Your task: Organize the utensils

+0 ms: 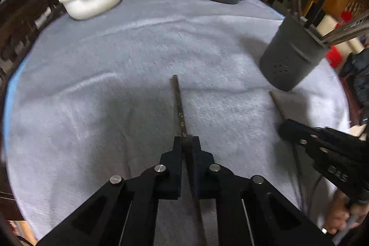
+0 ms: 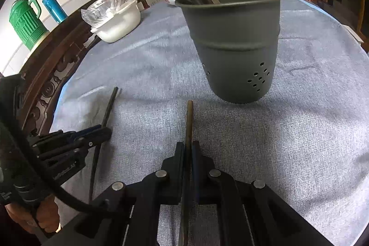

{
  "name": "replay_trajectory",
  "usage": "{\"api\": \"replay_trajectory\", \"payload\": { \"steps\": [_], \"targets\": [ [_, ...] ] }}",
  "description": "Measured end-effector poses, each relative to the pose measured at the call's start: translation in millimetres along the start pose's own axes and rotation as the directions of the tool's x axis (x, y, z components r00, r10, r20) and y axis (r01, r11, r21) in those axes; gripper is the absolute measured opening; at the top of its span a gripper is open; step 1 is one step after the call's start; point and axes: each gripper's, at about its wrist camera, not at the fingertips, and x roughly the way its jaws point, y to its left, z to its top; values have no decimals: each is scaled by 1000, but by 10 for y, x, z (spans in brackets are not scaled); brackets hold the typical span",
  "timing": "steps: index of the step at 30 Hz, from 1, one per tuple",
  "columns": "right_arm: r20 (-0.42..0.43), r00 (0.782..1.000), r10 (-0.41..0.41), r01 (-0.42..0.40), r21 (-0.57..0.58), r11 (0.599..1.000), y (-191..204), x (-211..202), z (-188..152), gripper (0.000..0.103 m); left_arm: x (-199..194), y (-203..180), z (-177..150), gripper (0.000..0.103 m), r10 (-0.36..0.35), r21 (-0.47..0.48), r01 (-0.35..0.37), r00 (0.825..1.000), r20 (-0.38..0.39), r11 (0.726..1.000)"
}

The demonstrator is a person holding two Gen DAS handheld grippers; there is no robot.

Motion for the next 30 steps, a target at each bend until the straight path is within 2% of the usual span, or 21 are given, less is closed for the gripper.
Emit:
{"api": "replay_trajectory", "payload": {
  "steps": [3,7,10,12,14,16,23,27,30],
  "targets": [
    [0,1000,21,-21,14,1000,-38,-6,-9,9,-57,45,-82,7,-71,-23,71,997,-19,997],
    [-9,999,31,-31,21,999,-52,-12,-14,9,-105,-13,-184,7,-67,-8,66,997,-28,998],
    [-13,1000,25,-24,21,999,-36,-13,-11,8,-120,-52,-137,8,-37,3,37,998,-48,999],
    [-24,1000,14,-14,14,1000,-17,-9,3,8,-105,-40,-99,12,-31,8,32,998,-59,999],
    [-41,999,9,-9,5,1000,-6,0,29,8,-104,14,-48,30,-26,-5,25,998,-61,1000],
    [-62,998,30,-29,22,999,-27,9,62,11,-83,21,-6,37,-14,-21,13,998,-60,1000],
    [-84,993,87,-77,119,990,-137,87,169,11,19,-27,132,37,16,-2,-16,999,-48,1000],
    [-80,996,35,-29,72,997,-33,108,209,11,56,-78,162,37,34,24,-33,999,-42,999],
    [-79,997,-14,16,22,1000,52,128,229,11,63,-110,165,28,67,40,-66,997,-36,997]
  ]
}}
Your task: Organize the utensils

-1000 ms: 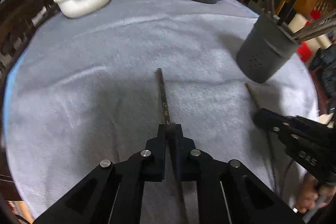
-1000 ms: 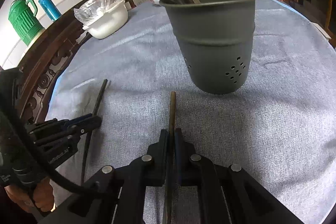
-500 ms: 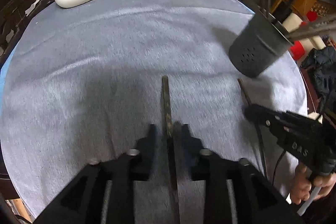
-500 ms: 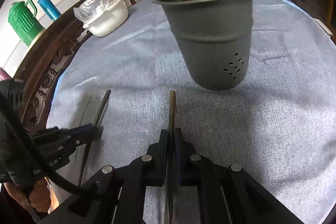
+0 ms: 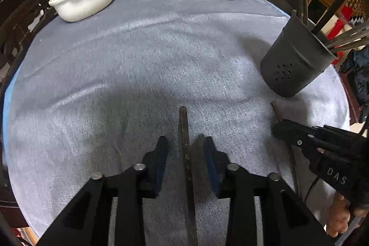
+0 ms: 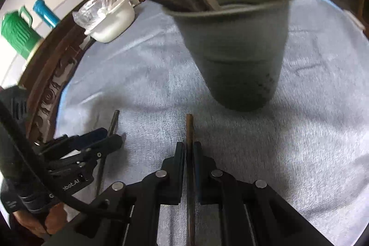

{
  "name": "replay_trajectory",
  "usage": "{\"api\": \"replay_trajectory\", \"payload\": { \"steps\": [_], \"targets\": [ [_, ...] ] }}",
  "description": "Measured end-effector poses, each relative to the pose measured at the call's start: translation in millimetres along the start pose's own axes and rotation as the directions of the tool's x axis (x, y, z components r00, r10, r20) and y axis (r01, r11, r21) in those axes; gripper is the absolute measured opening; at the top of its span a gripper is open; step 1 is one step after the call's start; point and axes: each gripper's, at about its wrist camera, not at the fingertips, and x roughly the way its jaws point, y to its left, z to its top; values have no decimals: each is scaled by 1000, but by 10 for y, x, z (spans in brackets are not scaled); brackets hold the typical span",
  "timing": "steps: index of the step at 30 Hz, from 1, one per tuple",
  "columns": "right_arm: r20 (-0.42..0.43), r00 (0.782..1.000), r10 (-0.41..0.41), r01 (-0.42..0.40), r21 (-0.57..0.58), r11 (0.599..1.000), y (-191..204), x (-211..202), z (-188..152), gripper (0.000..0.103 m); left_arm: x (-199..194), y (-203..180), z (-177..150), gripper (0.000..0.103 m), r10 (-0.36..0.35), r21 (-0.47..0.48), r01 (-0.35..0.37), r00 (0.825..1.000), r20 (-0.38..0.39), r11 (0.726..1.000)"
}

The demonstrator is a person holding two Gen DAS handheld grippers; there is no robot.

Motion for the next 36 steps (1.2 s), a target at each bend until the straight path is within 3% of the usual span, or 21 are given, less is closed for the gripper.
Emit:
{"api": "replay_trajectory", "payload": {
  "steps": [3,6,10,20,31,36],
  "targets": [
    [0,999,-40,40,-15,999,37,18,12,8,41,-25,36,11,25,8,-25,1000,3,1000],
    [10,999,-46,47,-31,998,45,8,2,7,50,-9,34,6,23,-7,-23,1000,7,1000],
    [30,997,-71,72,-58,996,95,-16,-36,6,-24,-12,-34,6,33,-20,-33,999,20,999],
    [137,991,6,2,-61,998,149,-357,-4,6,-460,-30,-79,5,79,-18,-77,987,143,997],
    [200,978,65,-54,-60,997,179,-682,-43,6,-838,60,-28,5,25,-45,-14,972,232,999],
    [250,962,113,-98,-74,992,206,-934,-44,6,-1107,124,-19,5,14,-56,2,956,294,998]
  ]
}}
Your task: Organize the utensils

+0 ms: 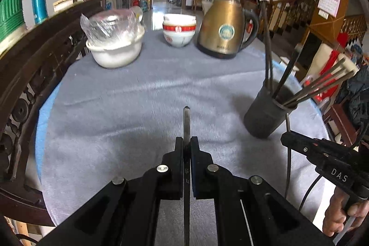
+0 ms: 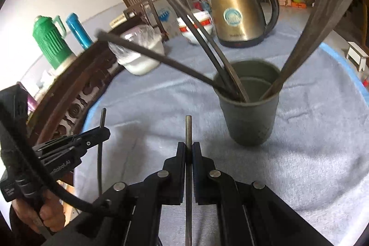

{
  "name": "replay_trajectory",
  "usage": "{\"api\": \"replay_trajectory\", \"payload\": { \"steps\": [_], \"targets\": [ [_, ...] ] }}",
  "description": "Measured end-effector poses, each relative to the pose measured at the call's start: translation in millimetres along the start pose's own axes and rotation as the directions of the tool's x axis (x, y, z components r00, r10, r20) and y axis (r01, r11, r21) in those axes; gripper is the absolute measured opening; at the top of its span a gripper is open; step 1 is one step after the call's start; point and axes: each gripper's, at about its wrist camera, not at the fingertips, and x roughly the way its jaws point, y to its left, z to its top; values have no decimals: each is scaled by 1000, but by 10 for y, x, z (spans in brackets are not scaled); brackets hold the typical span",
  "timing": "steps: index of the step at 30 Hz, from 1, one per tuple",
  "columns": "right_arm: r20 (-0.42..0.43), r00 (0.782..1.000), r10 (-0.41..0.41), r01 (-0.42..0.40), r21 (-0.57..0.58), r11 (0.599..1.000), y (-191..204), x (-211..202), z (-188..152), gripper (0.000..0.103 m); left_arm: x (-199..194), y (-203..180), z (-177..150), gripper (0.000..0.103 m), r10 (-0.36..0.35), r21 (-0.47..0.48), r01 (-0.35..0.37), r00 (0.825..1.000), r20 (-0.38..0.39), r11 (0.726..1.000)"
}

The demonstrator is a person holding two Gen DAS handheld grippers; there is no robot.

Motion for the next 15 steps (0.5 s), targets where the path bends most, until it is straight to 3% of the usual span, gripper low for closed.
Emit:
{"api": "replay_trajectory", "payload": {
  "steps": [7,15],
  "targets": [
    [123,990,68,-64,-37,997,185,-332,49,6,-311,42,73,5,-4,-20,5,997,73,1000],
    [219,971,95,-82,-67,994,347,-588,68,6,-609,-19,145,5,8,-16,-6,988,152,1000]
  ]
}}
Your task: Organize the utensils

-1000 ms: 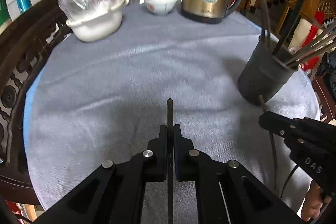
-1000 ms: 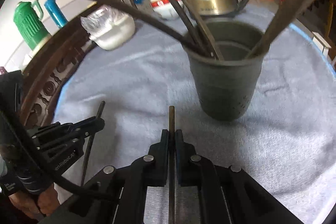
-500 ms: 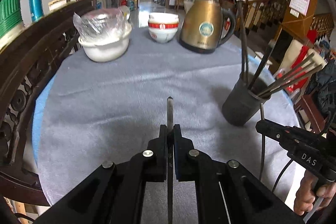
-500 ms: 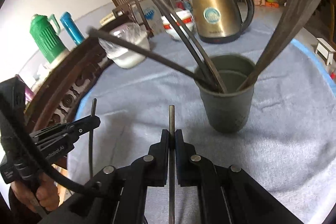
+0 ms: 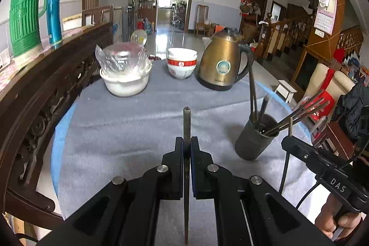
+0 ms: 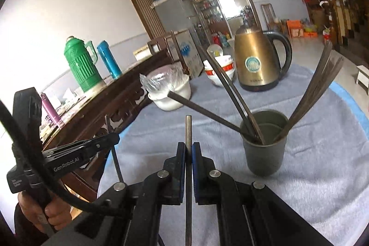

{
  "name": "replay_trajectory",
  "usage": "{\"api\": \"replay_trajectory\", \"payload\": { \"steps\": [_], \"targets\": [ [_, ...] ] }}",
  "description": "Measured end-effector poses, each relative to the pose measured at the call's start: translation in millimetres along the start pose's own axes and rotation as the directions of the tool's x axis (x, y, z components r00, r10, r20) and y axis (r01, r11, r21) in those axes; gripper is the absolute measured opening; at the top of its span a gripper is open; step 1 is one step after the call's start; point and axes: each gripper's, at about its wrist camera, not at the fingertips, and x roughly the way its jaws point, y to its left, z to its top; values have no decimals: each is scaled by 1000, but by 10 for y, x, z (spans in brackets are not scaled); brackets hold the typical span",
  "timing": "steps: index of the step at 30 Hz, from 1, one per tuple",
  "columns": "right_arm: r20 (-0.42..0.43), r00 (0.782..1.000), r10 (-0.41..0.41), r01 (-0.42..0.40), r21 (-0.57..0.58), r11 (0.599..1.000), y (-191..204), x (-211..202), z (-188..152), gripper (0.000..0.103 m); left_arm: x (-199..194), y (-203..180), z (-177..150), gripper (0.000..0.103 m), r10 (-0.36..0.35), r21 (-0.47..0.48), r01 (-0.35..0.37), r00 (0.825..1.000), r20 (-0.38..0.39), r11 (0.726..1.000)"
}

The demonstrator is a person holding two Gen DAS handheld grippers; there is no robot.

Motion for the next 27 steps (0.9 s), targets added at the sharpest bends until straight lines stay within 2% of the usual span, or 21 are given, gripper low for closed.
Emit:
{"api": "replay_trajectory", "payload": {
  "steps": [27],
  "targets": [
    [140,989,38,-44,37,998,-36,-401,208,6,-167,-319,100,5,88,53,-90,995,43,995]
  ]
}}
